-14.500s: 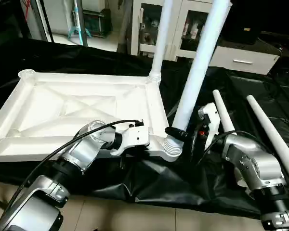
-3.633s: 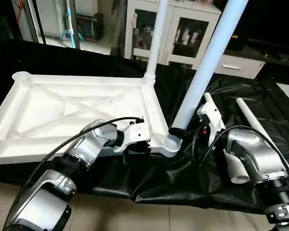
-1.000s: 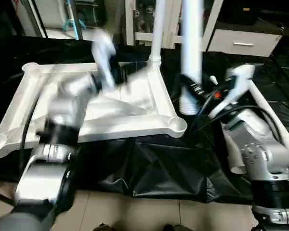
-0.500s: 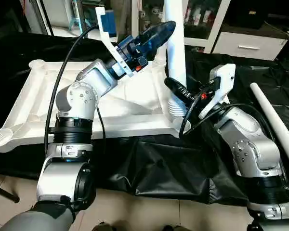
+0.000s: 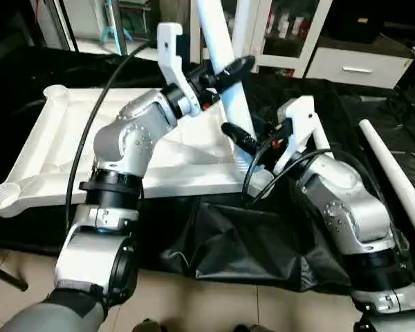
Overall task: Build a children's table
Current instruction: Insert table leg to table base
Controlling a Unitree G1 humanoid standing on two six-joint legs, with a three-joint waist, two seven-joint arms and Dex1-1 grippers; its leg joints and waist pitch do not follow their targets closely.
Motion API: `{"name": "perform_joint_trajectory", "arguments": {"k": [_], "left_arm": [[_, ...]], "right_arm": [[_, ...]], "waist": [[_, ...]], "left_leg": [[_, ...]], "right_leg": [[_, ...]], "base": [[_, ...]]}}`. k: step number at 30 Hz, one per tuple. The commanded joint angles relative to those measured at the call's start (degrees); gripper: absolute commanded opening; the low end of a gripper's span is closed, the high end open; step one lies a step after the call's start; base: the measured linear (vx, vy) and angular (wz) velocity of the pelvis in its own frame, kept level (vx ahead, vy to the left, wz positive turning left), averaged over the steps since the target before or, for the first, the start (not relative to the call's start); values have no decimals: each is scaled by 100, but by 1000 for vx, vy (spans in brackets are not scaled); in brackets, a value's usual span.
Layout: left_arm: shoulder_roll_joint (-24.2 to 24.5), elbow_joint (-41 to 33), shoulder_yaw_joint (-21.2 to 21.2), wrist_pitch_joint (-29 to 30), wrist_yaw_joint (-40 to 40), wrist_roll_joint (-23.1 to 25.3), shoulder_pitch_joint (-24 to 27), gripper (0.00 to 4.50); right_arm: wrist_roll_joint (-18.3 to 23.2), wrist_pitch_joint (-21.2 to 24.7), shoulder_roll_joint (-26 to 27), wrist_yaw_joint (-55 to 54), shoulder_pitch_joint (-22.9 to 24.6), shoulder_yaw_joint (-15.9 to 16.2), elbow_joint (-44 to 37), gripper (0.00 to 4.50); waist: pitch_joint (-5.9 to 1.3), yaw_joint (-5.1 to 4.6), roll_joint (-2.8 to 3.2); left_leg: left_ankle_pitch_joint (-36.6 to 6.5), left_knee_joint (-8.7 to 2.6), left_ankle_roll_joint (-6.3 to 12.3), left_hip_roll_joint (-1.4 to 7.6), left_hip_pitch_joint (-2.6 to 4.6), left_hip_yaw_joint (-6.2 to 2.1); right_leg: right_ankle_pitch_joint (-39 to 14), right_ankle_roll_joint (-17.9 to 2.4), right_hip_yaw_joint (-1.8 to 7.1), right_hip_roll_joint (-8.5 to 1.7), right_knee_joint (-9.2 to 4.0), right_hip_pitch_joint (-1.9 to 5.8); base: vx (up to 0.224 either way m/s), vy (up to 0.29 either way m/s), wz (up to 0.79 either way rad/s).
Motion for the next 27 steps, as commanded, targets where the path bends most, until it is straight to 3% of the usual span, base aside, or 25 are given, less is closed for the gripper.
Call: {"name": "perform_joint_trajectory", "arguments": {"k": [1, 5, 9, 13, 15, 18, 21, 23, 25, 26, 27], "left_arm": [[-47, -121, 181, 225, -100, -290, -126, 288], [-75, -239, 263, 537, -194, -553, -120, 270], [-22, -314, 180, 833, -305, -664, -80, 243], [36, -416, 12, 997, -393, -615, -6, 203], [43, -453, -78, 1095, -398, -575, 30, 196], [59, -463, -124, 1132, -386, -535, 42, 186], [99, -459, -62, 1132, -311, -538, 13, 184], [175, -460, -75, 1038, -355, -448, 2, 184], [214, -451, -94, 995, -363, -385, -1, 184], [248, -388, -84, 935, -353, -329, -35, 183], [248, -388, -84, 935, -353, -329, -35, 183]], "right_arm": [[-72, -117, -50, -32, -20, -161, -127, 183], [-108, -180, -39, -32, -50, -150, -10, 183], [-157, -215, -63, 16, -94, -115, 51, 183], [-212, -237, -101, 75, -145, -81, 97, 183], [-230, -254, -118, 143, -180, -59, 151, 183], [-236, -266, -125, 183, -210, -53, 190, 183], [-235, -278, -121, 234, -276, -52, 262, 183], [-180, -250, -79, 240, -338, -82, 315, 183], [-174, -248, -60, 242, -371, -94, 347, 183], [-109, -256, -41, 345, -422, -118, 406, 183], [-109, -256, -41, 345, -422, -118, 406, 183]], "waist": [[-522, 18, -56], [-519, 27, -10], [-513, 16, -58], [-505, 20, -45], [-504, 10, -91], [-495, 21, -81], [-494, 23, -122], [-493, 24, -86], [-493, 1, -89], [-497, 15, -54], [-502, 1, -69]], "left_leg": [[-397, -341, 304, 116, 23, -40], [-435, -336, 326, 119, 31, -40], [-445, -336, 357, 118, 22, -37], [-477, -333, 330, 120, 23, -39], [-534, -335, 310, 123, 16, -39], [-580, -332, 274, 122, 23, -38], [-588, -333, 260, 125, 15, -42], [-639, -336, 216, 126, 27, -50], [-642, -341, 197, 126, 19, -50], [-628, -338, 181, 125, 29, -54], [-623, -336, 189, 123, 26, -52]], "right_leg": [[-641, -1193, 264, -187, -251, 463], [-735, -1239, 260, -196, -252, 458], [-793, -1200, 260, -188, -264, 464], [-934, -1138, 263, -193, -277, 458], [-1041, -1100, 261, -195, -281, 463], [-1247, -1010, 264, -200, -297, 446], [-1341, -940, 262, -200, -299, 441], [-1364, -913, 260, -199, -306, 428], [-1297, -916, 263, -191, -301, 431], [-1241, -939, 263, -196, -288, 434], [-1205, -951, 262, -189, -290, 434]], "base": [[0, 0, 0], [0, 0, 0], [0, 0, 0], [0, 0, 0], [0, 0, 0], [0, 0, 0], [0, 0, 0], [0, 0, 0], [0, 0, 0], [0, 0, 0], [0, 0, 0]]}}
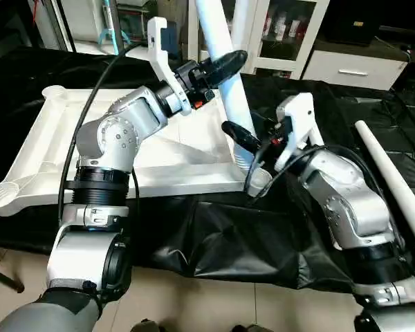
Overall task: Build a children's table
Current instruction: Insert table leg to table base
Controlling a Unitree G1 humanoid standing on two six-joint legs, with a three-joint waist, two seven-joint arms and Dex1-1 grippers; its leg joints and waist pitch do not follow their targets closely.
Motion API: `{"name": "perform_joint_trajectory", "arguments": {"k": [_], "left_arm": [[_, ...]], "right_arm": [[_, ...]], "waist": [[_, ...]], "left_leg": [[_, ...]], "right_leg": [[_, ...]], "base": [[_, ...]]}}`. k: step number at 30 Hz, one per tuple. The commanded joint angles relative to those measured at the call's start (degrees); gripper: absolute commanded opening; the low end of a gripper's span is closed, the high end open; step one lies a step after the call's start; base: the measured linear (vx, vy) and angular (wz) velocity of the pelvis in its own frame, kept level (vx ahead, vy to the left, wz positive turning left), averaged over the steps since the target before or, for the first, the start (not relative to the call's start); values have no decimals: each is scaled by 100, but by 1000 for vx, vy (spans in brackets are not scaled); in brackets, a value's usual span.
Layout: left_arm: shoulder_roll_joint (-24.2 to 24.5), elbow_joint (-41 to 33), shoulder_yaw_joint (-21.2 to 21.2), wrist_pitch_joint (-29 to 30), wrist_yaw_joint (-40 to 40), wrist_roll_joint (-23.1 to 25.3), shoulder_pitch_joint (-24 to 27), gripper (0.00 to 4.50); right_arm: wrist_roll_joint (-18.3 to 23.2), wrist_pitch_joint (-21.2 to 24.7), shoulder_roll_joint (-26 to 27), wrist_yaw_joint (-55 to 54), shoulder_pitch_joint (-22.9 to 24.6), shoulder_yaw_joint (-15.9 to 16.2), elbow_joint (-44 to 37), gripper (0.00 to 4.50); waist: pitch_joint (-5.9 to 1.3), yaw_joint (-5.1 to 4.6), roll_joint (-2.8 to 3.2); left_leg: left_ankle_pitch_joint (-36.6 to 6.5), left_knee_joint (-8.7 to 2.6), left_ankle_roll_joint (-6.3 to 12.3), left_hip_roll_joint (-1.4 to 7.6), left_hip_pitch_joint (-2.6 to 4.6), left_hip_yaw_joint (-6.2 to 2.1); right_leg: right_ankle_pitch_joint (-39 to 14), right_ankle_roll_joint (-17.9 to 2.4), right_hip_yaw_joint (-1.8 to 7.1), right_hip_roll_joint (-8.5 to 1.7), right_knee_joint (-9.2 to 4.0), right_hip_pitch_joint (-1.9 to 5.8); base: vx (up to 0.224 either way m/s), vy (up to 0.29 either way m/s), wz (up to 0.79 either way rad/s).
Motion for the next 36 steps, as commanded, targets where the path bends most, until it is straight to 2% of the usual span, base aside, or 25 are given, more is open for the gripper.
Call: {"name": "perform_joint_trajectory", "arguments": {"k": [1, 2, 3, 5, 6, 7, 9, 11, 13, 15, 16, 17, 20, 21, 22, 24, 28, 31, 32, 36], "left_arm": [[5, 7, -180, 53, -96, 101, -107, 183], [5, 24, -173, 51, -94, 98, -127, 183], [5, 24, -173, 51, -94, 98, -127, 183], [12, 120, -192, 4, -104, 136, -262, 183], [15, 151, -205, -21, -110, 157, -309, 183], [64, 171, -322, -91, -170, 269, -353, 183], [64, 171, -322, -91, -170, 269, -353, 183], [99, 180, -406, -138, -214, 349, -374, 183], [132, 156, -541, -132, -299, 435, -422, 183], [117, 150, -568, -113, -314, 440, -448, 183], [110, 156, -587, -116, -330, 450, -448, 183], [106, 160, -594, -118, -337, 457, -448, 183], [94, 170, -608, -129, -353, 478, -449, 183], [94, 170, -608, -129, -353, 478, -449, 183], [97, 200, -621, -155, -375, 486, -463, 183], [97, 205, -630, -168, -393, 493, -469, 183], [92, 176, -643, -158, -405, 508, -455, 183], [100, 139, -689, -148, -404, 553, -444, 183], [103, 130, -717, -160, -404, 585, -442, 183], [97, 95, -881, -238, -415, 758, -430, 183]], "right_arm": [[109, -23, -16, 109, -169, -135, 19, 218], [127, -21, -19, 134, -175, -139, 26, 253], [127, -21, -19, 134, -175, -139, 26, 253], [361, 185, -31, 258, -238, -249, 45, 265], [455, 278, -44, 319, -268, -290, 48, 279], [725, 587, -129, 478, -378, -422, 71, 291], [725, 587, -129, 478, -378, -422, 71, 291], [902, 795, -191, 587, -454, -510, 89, 316], [1368, 1504, -644, 1092, -767, -758, 255, 327], [1650, 1934, -1043, 1626, -897, -838, 338, 335], [1753, 2180, -1325, 2055, -889, -787, 398, 335], [1779, 2257, -1415, 2198, -886, -766, 425, 354], [1906, 2572, -1705, 2604, -996, -833, 772, 378], [1906, 2572, -1705, 2604, -996, -833, 772, 388], [1881, 2640, -1782, 2647, -1107, -888, 991, 400], [1796, 2638, -1883, 2750, -1149, -784, 1051, 411], [1775, 2693, -1902, 2790, -1168, -602, 943, 448], [1622, 2667, -1763, 2649, -1189, -417, 819, 450], [1575, 2686, -1702, 2582, -1209, -373, 815, 450], [1206, 2713, -1452, 2256, -1285, -31, 872, 450]], "waist": [[-505, 14, -39], [-509, 18, -39], [-511, 22, -37], [-511, 12, -102], [-513, 27, -83], [-508, 34, -65], [-510, 33, -66], [-514, 30, -74], [-520, 19, -64], [-515, 49, -54], [-515, 63, -96], [-522, 70, -101], [-521, 87, -153], [-524, 86, -151], [-519, 71, -218], [-513, 84, -197], [-512, 90, -191], [-519, 91, -187], [-523, 97, -157], [-536, 90, -180]], "left_leg": [[-594, -378, 196, 117, 19, -44], [-566, -374, 212, 114, 19, -44], [-539, -372, 221, 115, 19, -44], [-504, -368, 303, 113, 23, -32], [-522, -364, 316, 111, 24, -35], [-528, -368, 310, 124, 27, -41], [-508, -364, 301, 131, 33, -46], [-479, -362, 287, 130, 31, -50], [-486, -360, 313, 111, 38, -53], [-482, -340, 346, 124, 45, -38], [-444, -329, 387, 125, 23, -35], [-437, -324, 412, 116, 15, -40], [-409, -311, 446, 130, 0, -36], [-424, -308, 421, 132, 0, -39], [-453, -302, 370, 132, -6, -32], [-521, -301, 285, 134, 4, -38], [-542, -302, 240, 140, 2, -51], [-499, -302, 212, 136, -5, -62], [-483, -304, 189, 135, 1, -68], [-384, -306, 146, 141, 1, -72]], "right_leg": [[-1136, -976, 262, -189, -329, 446], [-1074, -1010, 264, -190, -318, 448], [-1036, -1025, 263, -190, -311, 451], [-991, -1068, 264, -178, -311, 451], [-1038, -1059, 263, -186, -308, 453], [-1108, -1048, 264, -198, -315, 444], [-1086, -1057, 265, -195, -310, 443], [-980, -1095, 263, -195, -290, 456], [-931, -1161, 253, -167, -296, 483], [-844, -1218, 271, -178, -289, 464], [-780, -1229, 271, -182, -283, 482], [-773, -1239, 262, -177, -277, 504], [-974, -1238, 250, -209, -302, 477], [-1031, -1233, 245, -212, -306, 474], [-1152, -1186, 243, -208, -323, 464], [-1393, -1116, 241, -221, -337, 452], [-1449, -1028, 235, -215, -334, 444], [-1344, -1017, 232, -206, -323, 444], [-1314, -1032, 232, -213, -317, 443], [-1072, -1118, 230, -207, -289, 444]], "base": [[0, 0, 0], [0, 0, 0], [0, 0, 0], [0, 0, 0], [0, 0, 0], [0, 0, 0], [0, 0, 0], [0, 0, 0], [0, 0, 0], [0, 0, 0], [0, 0, 0], [0, 0, 0], [0, 0, 0], [0, 0, 0], [0, 0, 0], [0, 0, 0], [0, 0, 0], [0, 0, 0], [0, 0, 0], [0, 0, 0]]}}
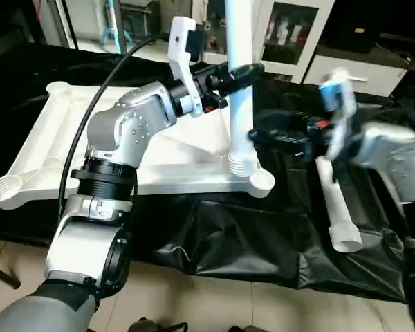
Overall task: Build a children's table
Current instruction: Insert table leg to table base
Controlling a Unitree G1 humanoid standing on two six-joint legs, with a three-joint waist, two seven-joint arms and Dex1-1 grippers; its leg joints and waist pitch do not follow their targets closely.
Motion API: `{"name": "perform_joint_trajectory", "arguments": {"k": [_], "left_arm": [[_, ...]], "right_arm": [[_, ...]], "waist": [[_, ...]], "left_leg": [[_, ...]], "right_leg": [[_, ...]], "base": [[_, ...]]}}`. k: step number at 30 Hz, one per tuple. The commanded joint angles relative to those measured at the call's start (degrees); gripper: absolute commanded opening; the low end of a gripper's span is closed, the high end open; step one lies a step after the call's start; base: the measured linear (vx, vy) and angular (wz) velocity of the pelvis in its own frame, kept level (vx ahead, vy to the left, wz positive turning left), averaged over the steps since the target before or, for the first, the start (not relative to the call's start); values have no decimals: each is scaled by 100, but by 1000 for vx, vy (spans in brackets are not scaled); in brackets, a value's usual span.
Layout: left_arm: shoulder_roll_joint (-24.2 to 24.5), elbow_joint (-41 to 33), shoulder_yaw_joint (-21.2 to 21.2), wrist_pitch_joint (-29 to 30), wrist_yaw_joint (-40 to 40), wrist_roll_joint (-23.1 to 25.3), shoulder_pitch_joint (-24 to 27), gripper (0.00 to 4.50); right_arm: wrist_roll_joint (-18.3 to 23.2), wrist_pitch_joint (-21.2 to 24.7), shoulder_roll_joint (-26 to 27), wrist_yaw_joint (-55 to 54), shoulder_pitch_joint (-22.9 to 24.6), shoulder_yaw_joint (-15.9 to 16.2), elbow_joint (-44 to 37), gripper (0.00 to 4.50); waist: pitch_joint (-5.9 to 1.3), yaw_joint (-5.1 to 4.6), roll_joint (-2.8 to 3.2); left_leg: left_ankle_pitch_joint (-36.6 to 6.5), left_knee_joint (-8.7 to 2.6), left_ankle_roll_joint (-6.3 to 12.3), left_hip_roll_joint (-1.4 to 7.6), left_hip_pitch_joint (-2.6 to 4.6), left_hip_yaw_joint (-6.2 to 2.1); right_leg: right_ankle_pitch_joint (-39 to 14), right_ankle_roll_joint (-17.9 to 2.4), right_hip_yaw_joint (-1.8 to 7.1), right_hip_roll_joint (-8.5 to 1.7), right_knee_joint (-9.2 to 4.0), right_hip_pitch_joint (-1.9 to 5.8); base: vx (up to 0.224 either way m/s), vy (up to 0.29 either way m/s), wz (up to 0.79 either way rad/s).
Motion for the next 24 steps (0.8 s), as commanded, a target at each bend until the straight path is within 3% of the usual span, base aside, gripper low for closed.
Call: {"name": "perform_joint_trajectory", "arguments": {"k": [1, 2, 3, 4, 14, 17, 20, 24], "left_arm": [[-19, -115, -148, -113, -47, 89, -159, 183], [-18, -114, -184, -128, -51, 128, -158, 183], [-16, -125, -247, -151, -57, 188, -143, 183], [-7, -153, -302, -161, -64, 235, -121, 183], [24, -218, -379, -204, -101, 376, -92, 183], [40, -249, -384, -210, -108, 372, -83, 183], [49, -314, -381, -186, -153, 360, -60, 183], [47, -330, -407, -176, -211, 385, -39, 183]], "right_arm": [[-185, 46, 3, -127, -128, 134, -5, 450], [-255, 30, 37, -166, -152, 198, 31, 450], [-397, -4, 72, -236, -202, 329, 104, 450], [-485, -7, 101, -299, -251, 421, 170, 450], [-761, 188, 292, -576, -384, 569, 404, 450], [-763, 224, 313, -565, -377, 570, 408, 413], [-800, 170, 339, -543, -398, 549, 508, 386], [-848, 89, 406, -593, -447, 511, 612, 361]], "waist": [[-526, 19, -34], [-528, 17, -27], [-526, 19, -74], [-528, 33, -56], [-518, 56, -80], [-520, 53, -101], [-520, 53, -64], [-516, 51, -63]], "left_leg": [[-390, -376, 125, 136, 30, -33], [-404, -373, 109, 137, 35, -31], [-403, -374, 114, 137, 32, -26], [-379, -378, 100, 138, 31, -36], [-401, -384, 47, 132, 23, -27], [-389, -382, 48, 139, 27, -26], [-392, -383, 36, 140, 35, -28], [-405, -384, 26, 137, 30, -27]], "right_leg": [[-1077, -1118, 243, -214, -313, 443], [-1057, -1127, 246, -212, -312, 438], [-1058, -1121, 246, -211, -313, 441], [-1050, -1130, 247, -221, -299, 445], [-1107, -1054, 261, -235, -302, 453], [-1079, -1039, 261, -230, -296, 445], [-1057, -1075, 261, -237, -292, 438], [-1011, -1092, 263, -233, -291, 444]], "base": [[0, 0, 0], [0, 0, 0], [0, 0, 0], [0, 0, 0], [0, 0, 0], [0, 0, 0], [0, 0, 0], [0, 0, 0]]}}
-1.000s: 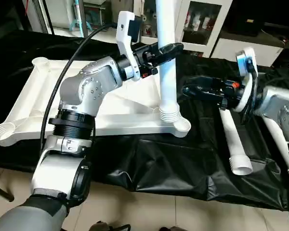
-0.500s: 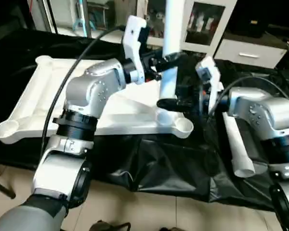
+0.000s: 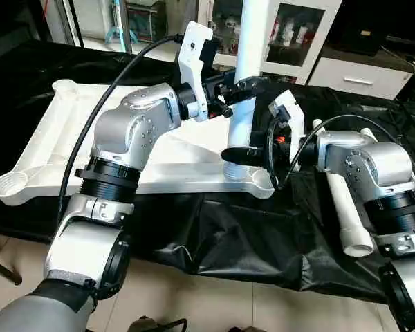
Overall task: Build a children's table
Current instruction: Insert table leg to table base
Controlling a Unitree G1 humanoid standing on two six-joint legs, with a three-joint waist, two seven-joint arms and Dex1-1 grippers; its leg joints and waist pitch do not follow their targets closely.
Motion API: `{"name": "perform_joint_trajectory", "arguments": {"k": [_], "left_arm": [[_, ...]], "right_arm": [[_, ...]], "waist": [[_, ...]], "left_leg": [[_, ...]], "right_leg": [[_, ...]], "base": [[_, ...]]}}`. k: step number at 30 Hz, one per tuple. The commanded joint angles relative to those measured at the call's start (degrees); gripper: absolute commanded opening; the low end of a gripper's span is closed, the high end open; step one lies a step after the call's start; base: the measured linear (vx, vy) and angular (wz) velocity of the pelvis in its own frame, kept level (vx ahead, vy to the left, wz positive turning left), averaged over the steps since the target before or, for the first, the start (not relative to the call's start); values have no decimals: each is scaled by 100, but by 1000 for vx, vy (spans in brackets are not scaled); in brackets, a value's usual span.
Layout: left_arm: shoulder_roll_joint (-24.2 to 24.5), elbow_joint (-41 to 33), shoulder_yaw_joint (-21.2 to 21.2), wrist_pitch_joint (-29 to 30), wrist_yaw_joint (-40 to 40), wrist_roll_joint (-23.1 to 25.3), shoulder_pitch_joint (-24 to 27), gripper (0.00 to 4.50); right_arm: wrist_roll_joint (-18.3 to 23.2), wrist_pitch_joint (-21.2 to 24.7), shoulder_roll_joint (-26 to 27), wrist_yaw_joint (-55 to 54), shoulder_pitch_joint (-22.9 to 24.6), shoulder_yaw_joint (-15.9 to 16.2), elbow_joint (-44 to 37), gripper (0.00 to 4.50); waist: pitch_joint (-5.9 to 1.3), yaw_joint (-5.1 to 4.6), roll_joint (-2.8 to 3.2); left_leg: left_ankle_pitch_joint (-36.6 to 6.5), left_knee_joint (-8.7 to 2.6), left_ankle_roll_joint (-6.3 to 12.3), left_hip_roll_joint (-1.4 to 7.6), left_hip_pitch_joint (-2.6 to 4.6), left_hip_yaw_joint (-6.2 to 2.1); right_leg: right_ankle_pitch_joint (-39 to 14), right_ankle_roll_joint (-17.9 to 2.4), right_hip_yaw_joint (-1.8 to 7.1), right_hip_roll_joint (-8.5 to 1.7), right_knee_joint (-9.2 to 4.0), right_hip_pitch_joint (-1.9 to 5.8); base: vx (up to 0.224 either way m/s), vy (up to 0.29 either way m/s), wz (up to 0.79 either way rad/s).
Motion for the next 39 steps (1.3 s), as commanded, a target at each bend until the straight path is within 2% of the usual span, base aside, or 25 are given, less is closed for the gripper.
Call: {"name": "perform_joint_trajectory", "arguments": {"k": [1, 2, 3, 4, 7, 11, 12, 15, 18, 22, 23, 27, 28, 31, 34, 35, 36, 37, 39], "left_arm": [[-2, -196, -140, 0, -118, 76, -31, 183], [-2, -196, -140, 0, -118, 76, -31, 183], [3, -210, -158, 15, -150, 71, -26, 183], [11, -219, -188, 25, -202, 69, -21, 183], [28, -253, -253, 42, -276, 65, 1, 183], [0, -241, -298, 31, -325, 89, 11, 182], [-4, -231, -302, 23, -328, 94, 7, 182], [5, -192, -312, -11, -350, 111, -13, 182], [8, -209, -320, -6, -359, 106, -11, 182], [7, -235, -336, 2, -368, 109, 7, 182], [7, -238, -337, 4, -367, 109, 10, 182], [17, -273, -344, 27, -391, 113, 33, 182], [17, -290, -348, 41, -400, 111, 43, 182], [32, -367, -374, 91, -435, 99, 81, 182], [38, -396, -384, 115, -450, 91, 88, 182], [40, -410, -388, 128, -460, 87, 92, 182], [40, -418, -391, 138, -468, 82, 95, 182], [40, -418, -391, 138, -468, 82, 95, 182], [38, -435, -394, 156, -481, 73, 103, 182]], "right_arm": [[-100, -67, 21, -74, -181, -98, 93, 353], [-100, -67, 21, -74, -181, -98, 93, 346], [-107, -73, 23, -77, -188, -105, 97, 339], [-114, -86, 24, -80, -193, -113, 101, 332], [-109, -95, 33, -93, -176, -123, 58, 303], [-161, -288, 29, 45, -128, -67, -44, 285], [-160, -276, 30, 52, -118, -68, -68, 313], [-196, -287, 12, 110, -110, -42, -77, 326], [-240, -328, -5, 112, -110, -15, -62, 363], [-291, -374, -20, 156, -114, 19, -7, 367], [-297, -380, -23, 169, -113, 29, 0, 342], [-331, -378, -1, 194, -113, 43, 17, 328], [-339, -382, 3, 201, -110, 49, 21, 300], [-351, -391, 30, 215, -109, 69, 45, 288], [-361, -396, 48, 217, -111, 69, 54, 245], [-365, -386, 84, 220, -105, 44, 59, 245], [-367, -386, 100, 218, -96, 34, 55, 242], [-367, -386, 100, 218, -96, 34, 55, 234], [-364, -389, 125, 210, -69, 11, 37, 211]], "waist": [[-519, 1, -25], [-519, -2, -37], [-523, 3, -10], [-523, -1, -22], [-524, 0, 6], [-526, -6, 7], [-526, -7, 2], [-526, -9, -5], [-529, -7, 3], [-528, -10, -6], [-528, -7, -10], [-524, -6, -11], [-524, -6, -9], [-525, -5, -11], [-525, -6, -1], [-526, -8, 8], [-523, -2, 43], [-526, -8, 21], [-528, -4, 24]], "left_leg": [[-425, -386, 22, 136, 36, -21], [-430, -385, 21, 132, 32, -19], [-444, -389, 5, 135, 39, -25], [-449, -388, -5, 134, 37, -22], [-439, -391, -7, 137, 44, -26], [-480, -389, -11, 137, 44, -24], [-480, -388, -9, 135, 45, -23], [-484, -390, -5, 138, 44, -25], [-461, -388, -5, 139, 45, -26], [-457, -386, 16, 138, 47, -23], [-462, -385, 17, 136, 44, -22], [-459, -387, 20, 138, 44, -25], [-463, -388, 19, 140, 46, -25], [-463, -387, 22, 145, 44, -27], [-445, -388, 32, 142, 46, -26], [-471, -386, 22, 139, 45, -27], [-492, -391, 12, 141, 50, -32], [-510, -391, 2, 140, 47, -31], [-510, -392, -12, 142, 55, -31]], "right_leg": [[-1020, -1097, 265, -231, -295, 441], [-1029, -1089, 265, -228, -302, 444], [-1041, -1094, 265, -232, -295, 447], [-1016, -1100, 265, -228, -299, 448], [-899, -1142, 266, -222, -282, 451], [-836, -1186, 268, -225, -282, 458], [-842, -1182, 268, -222, -283, 460], [-862, -1184, 268, -219, -280, 459], [-822, -1196, 269, -221, -276, 459], [-811, -1218, 269, -219, -274, 459], [-824, -1214, 270, -222, -275, 463], [-884, -1188, 270, -224, -278, 459], [-891, -1188, 269, -225, -280, 457], [-858, -1207, 269, -229, -273, 461], [-808, -1225, 269, -223, -270, 456], [-833, -1219, 268, -221, -274, 459], [-843, -1223, 268, -224, -272, 455], [-838, -1221, 268, -223, -276, 458], [-817, -1232, 268, -221, -273, 457]], "base": [[0, 0, 0], [0, 0, 0], [0, 0, 0], [0, 0, 0], [0, 0, 0], [0, 0, 0], [0, 0, 0], [0, 0, 0], [0, 0, 0], [0, 0, 0], [0, 0, 0], [0, 0, 0], [0, 0, 0], [0, 0, 0], [0, 0, 0], [0, 0, 0], [0, 0, 0], [0, 0, 0], [0, 0, 0]]}}
